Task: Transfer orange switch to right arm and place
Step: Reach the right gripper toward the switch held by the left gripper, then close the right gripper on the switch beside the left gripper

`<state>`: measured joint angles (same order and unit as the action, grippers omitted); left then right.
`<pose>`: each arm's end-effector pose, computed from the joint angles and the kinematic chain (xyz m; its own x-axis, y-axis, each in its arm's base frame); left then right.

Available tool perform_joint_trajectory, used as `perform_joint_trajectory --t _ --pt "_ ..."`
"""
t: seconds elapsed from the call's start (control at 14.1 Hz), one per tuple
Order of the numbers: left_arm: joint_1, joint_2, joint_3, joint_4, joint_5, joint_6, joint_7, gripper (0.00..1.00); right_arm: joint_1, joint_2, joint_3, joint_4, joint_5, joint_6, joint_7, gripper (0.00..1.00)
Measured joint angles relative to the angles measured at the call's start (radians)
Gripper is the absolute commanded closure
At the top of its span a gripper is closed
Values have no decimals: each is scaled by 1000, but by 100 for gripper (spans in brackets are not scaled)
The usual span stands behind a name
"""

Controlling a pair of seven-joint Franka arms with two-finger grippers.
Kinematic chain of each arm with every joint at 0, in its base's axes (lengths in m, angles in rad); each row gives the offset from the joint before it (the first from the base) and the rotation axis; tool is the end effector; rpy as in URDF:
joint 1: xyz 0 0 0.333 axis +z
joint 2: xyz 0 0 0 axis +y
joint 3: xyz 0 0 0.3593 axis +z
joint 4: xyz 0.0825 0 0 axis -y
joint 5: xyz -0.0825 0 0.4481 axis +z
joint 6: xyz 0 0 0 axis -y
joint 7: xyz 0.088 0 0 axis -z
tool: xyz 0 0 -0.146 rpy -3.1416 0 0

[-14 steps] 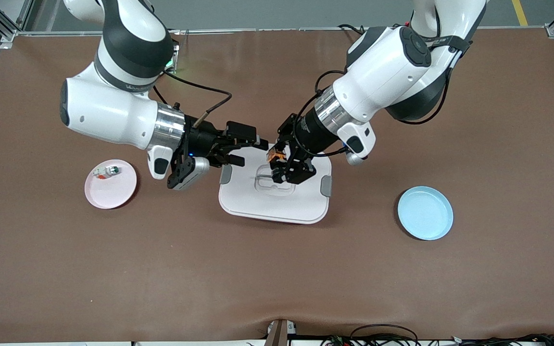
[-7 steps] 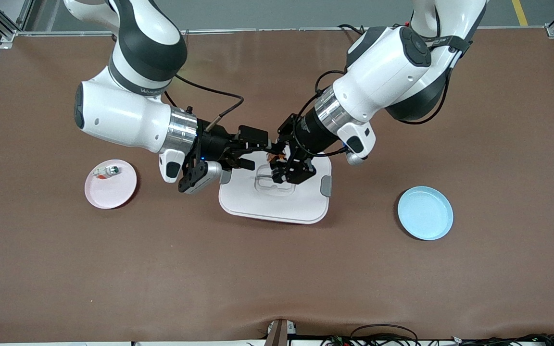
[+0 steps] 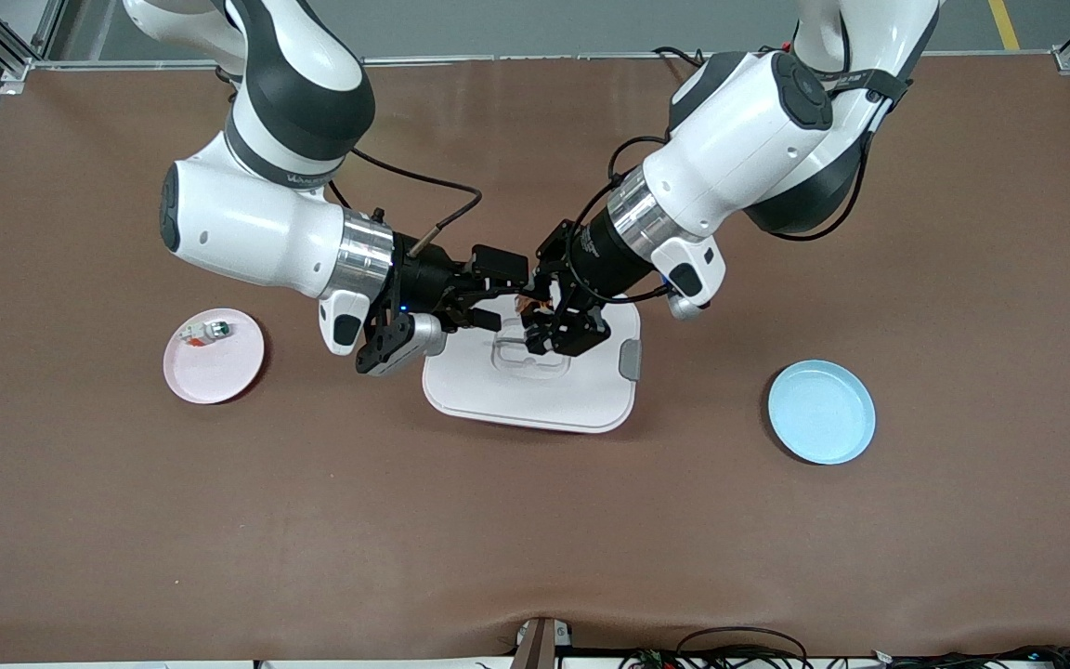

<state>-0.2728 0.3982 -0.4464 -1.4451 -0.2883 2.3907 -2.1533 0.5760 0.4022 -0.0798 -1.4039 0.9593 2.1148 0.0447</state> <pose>0.6445 -0.4974 0.5413 -0.0200 0.7803 -0.6251 0.9746 0.1546 0.1618 0.6733 0.4512 0.5264 0.9969 0.0378 0.0688 0.0774 -0.6185 -0.7820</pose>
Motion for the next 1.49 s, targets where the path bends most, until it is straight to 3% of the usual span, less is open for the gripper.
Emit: perform_joint_trajectory --t 0.5,0.57,0.64,1.21,1.49 --pt "0 0 0 0 0 0 0 60 4 0 0 1 -4 0 -14 0" --pt "0 0 0 0 0 0 0 60 4 0 0 1 -5 0 -15 9" --pt "0 0 0 0 0 0 0 60 4 0 0 1 -6 0 -16 13" --pt "-3 5 0 -1 0 1 0 60 4 1 0 2 -22 4 -17 14" --pt "-3 5 0 -1 0 3 0 60 24 5 0 2 -23 34 -18 23"
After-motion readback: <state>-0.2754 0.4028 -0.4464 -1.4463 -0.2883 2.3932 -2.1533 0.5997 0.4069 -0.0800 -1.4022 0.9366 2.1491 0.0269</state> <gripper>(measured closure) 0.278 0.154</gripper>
